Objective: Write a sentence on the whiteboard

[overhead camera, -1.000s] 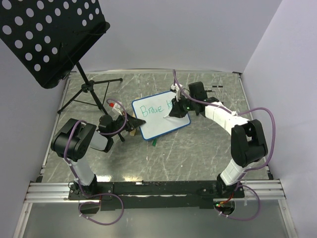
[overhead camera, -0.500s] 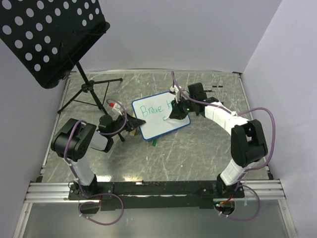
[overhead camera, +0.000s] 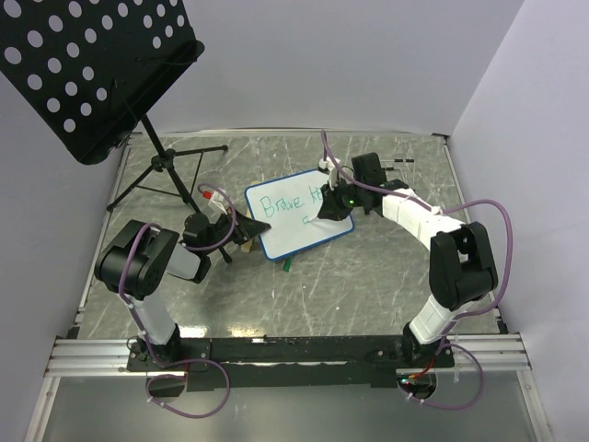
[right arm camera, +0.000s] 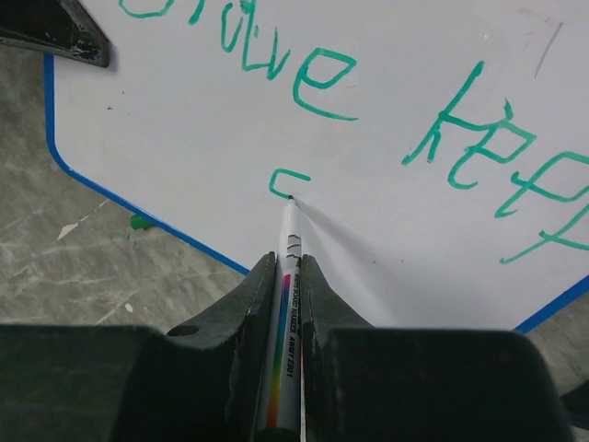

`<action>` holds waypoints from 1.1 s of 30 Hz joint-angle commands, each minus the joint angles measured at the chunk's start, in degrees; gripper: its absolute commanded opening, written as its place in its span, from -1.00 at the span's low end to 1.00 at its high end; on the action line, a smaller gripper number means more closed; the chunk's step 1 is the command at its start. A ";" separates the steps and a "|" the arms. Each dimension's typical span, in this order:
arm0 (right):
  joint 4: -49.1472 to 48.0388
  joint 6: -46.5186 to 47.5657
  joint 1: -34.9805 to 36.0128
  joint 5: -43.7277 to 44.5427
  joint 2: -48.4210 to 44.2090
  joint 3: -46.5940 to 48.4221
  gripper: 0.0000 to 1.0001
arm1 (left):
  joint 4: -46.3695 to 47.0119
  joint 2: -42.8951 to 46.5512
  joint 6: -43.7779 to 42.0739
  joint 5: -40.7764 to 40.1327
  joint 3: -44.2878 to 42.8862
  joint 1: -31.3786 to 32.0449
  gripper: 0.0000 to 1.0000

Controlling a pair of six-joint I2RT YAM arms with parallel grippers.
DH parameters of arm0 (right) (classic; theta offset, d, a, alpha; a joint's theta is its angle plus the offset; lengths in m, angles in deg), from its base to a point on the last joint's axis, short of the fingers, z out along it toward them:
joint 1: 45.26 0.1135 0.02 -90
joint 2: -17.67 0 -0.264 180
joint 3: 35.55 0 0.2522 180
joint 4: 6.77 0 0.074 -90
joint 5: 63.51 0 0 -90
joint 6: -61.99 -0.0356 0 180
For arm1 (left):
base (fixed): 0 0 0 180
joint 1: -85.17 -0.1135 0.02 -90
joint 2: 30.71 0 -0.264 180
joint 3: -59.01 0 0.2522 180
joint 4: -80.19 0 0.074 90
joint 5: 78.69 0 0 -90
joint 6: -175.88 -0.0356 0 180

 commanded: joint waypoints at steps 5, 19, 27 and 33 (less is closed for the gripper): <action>-1.25 -0.21 -0.70 1.97 0.05 4.47 -1.00 | 17.93 1.01 -1.42 1.86 -0.93 0.64 -0.98; -0.11 -0.13 -0.70 1.35 0.85 4.30 -1.00 | 18.36 0.84 -1.33 1.95 -0.76 0.64 -0.98; 0.94 0.14 -0.70 1.62 0.67 4.04 -1.00 | 17.66 1.63 -1.77 1.51 -0.58 0.64 -0.98; 1.73 0.75 -0.61 1.44 -0.03 2.46 -1.00 | 17.84 1.28 -1.51 1.25 -0.67 0.64 -0.98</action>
